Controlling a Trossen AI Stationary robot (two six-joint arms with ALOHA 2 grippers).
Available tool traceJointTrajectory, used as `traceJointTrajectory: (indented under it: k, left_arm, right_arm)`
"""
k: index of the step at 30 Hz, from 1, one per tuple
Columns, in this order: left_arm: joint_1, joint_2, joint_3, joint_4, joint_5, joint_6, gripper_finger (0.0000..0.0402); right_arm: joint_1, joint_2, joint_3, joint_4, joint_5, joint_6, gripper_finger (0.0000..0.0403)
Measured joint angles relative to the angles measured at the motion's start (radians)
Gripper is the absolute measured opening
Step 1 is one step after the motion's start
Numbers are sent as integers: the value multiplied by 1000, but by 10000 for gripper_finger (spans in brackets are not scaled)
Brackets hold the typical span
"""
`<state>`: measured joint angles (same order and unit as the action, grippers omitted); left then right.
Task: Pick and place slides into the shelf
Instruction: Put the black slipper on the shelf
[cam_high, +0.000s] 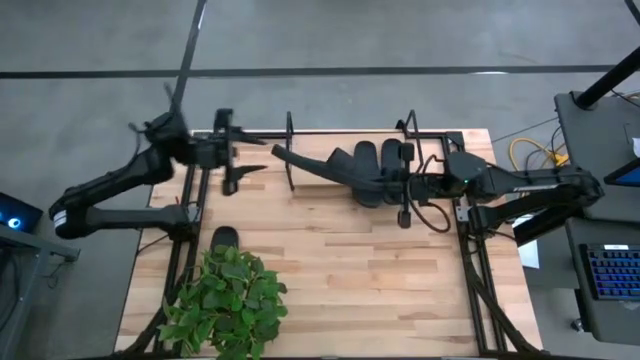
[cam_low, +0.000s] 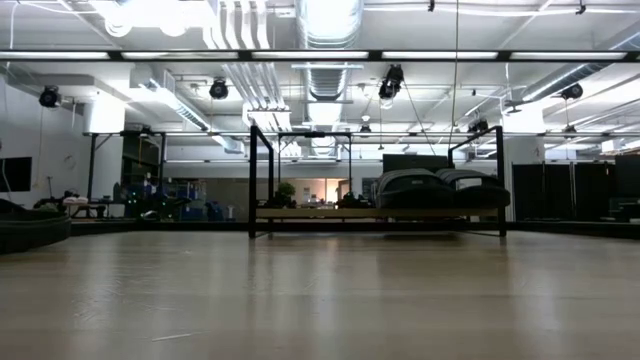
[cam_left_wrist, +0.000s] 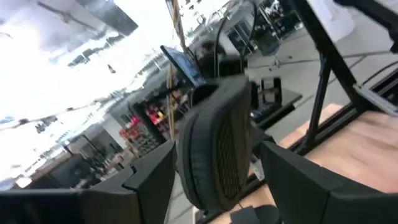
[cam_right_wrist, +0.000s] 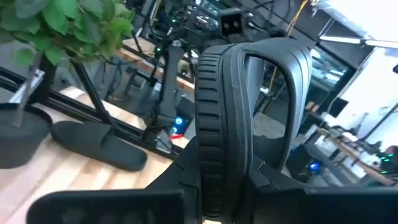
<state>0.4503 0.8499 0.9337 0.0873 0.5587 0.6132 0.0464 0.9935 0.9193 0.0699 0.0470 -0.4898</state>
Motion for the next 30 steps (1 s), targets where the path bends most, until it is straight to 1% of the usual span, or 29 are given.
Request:
traceJointTrajectory:
  k: [3, 7, 12, 20, 22, 26, 30]
  left_arm:
    - [1, 59, -3, 63, -8, 6, 219]
    - [2, 100, -1, 124, -11, 5, 219]
    - [1, 135, 16, 116, -19, 2, 219]
    - [-4, 145, 30, 116, -10, -55, 215]
    - [-5, 152, 30, 117, -1, -89, 207]
    - [-5, 167, 29, 113, 64, -111, 180]
    - [-8, 182, 35, 123, 88, -111, 130]
  right_arm:
    - [1, 2, 6, -24, 0, 1, 33]
    - [1, 7, 6, -25, -2, 0, 33]
    - [1, 6, 8, -40, -1, 8, 33]
    - [0, 4, 8, -37, 0, -1, 33]
    - [0, 4, 8, -32, 1, -5, 33]
    - [0, 4, 8, -29, 2, -5, 33]
    - [1, 4, 8, -29, 3, 0, 33]
